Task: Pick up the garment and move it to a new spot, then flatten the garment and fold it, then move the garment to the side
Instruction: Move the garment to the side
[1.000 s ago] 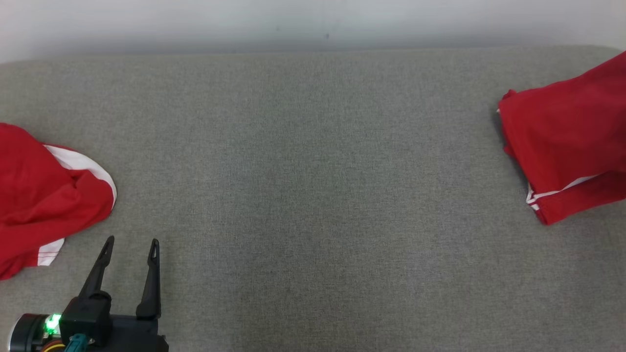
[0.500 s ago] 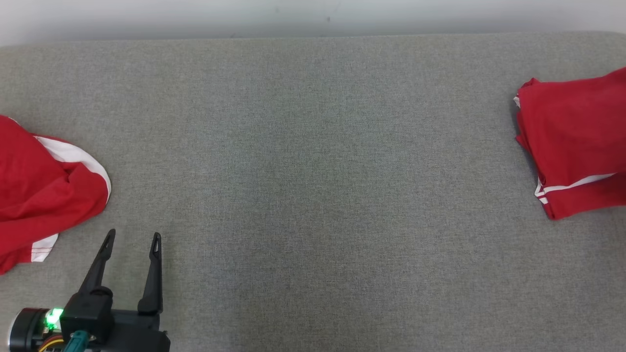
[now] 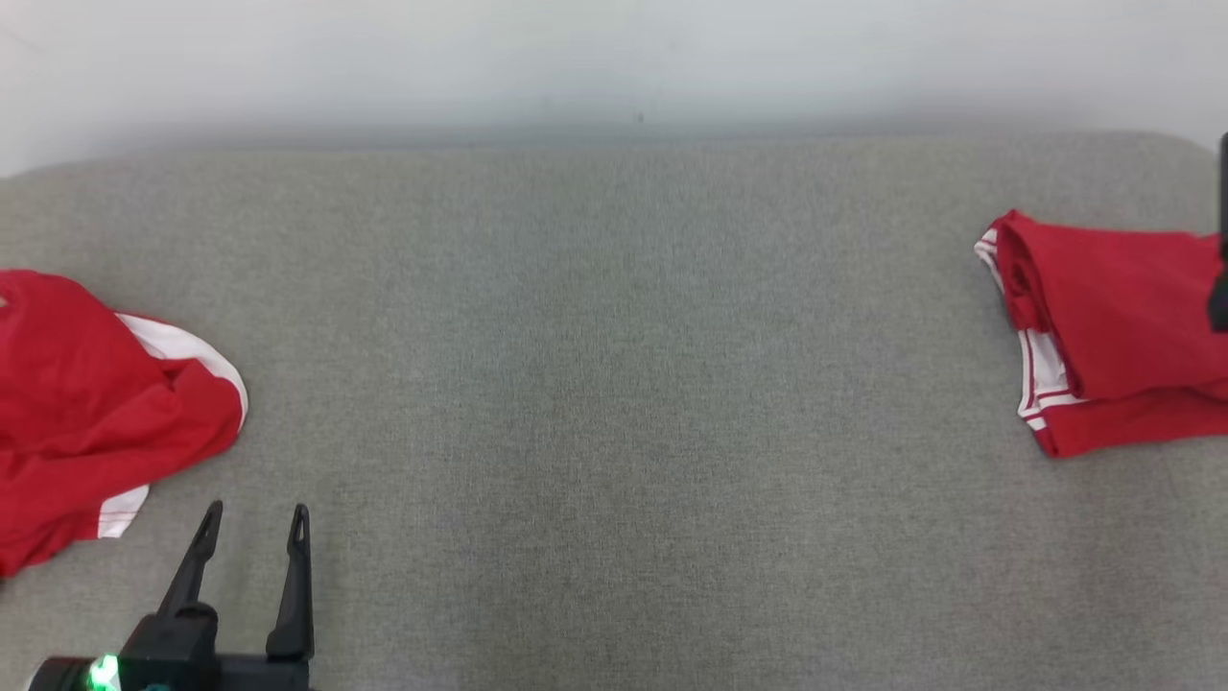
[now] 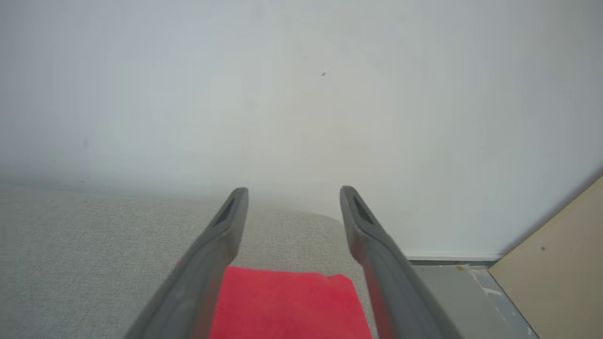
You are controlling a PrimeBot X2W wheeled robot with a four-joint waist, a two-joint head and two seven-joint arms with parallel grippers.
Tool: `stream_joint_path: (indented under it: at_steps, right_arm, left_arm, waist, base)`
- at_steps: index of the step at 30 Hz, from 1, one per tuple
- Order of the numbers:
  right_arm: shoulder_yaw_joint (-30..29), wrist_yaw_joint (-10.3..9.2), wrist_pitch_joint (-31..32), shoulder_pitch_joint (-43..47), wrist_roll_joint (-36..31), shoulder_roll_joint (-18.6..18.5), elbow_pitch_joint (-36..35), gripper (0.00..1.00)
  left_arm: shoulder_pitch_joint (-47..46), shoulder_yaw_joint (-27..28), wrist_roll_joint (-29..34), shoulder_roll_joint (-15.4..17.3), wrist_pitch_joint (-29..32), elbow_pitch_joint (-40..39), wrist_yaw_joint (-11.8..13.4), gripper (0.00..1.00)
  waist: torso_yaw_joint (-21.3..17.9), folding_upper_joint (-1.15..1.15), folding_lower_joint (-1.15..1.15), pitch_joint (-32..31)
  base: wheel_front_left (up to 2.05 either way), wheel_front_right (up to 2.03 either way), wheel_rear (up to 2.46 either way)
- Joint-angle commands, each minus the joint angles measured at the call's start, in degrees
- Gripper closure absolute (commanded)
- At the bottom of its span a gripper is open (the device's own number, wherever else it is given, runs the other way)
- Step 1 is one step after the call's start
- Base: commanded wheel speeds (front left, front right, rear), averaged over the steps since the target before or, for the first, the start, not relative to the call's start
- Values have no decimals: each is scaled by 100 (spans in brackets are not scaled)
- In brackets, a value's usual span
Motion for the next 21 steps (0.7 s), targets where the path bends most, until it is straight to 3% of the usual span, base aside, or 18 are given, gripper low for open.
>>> stream_joint_path:
  at_steps: [1,9,21]
  right_arm:
    - [-114,-15,-31,232,-10,49,-283,0]
    - [-1033,-15,-27,1601,-197,324,-2028,0]
    - [-2450,-15,-29,4382,-1302,1739,-4574,0]
  left_arm:
    - [137,14,-47,-8,-39,14,25,0]
    - [430,6,-111,-32,-57,14,80,0]
    - [687,-43,-183,-26,-12,-25,162,0]
  waist:
    - [56,0,1,-355]
    - [146,0,1,-764]
    - [284,0,1,-1197]
  base:
    - [0,0,0]
    - [0,0,0]
    - [0,0,0]
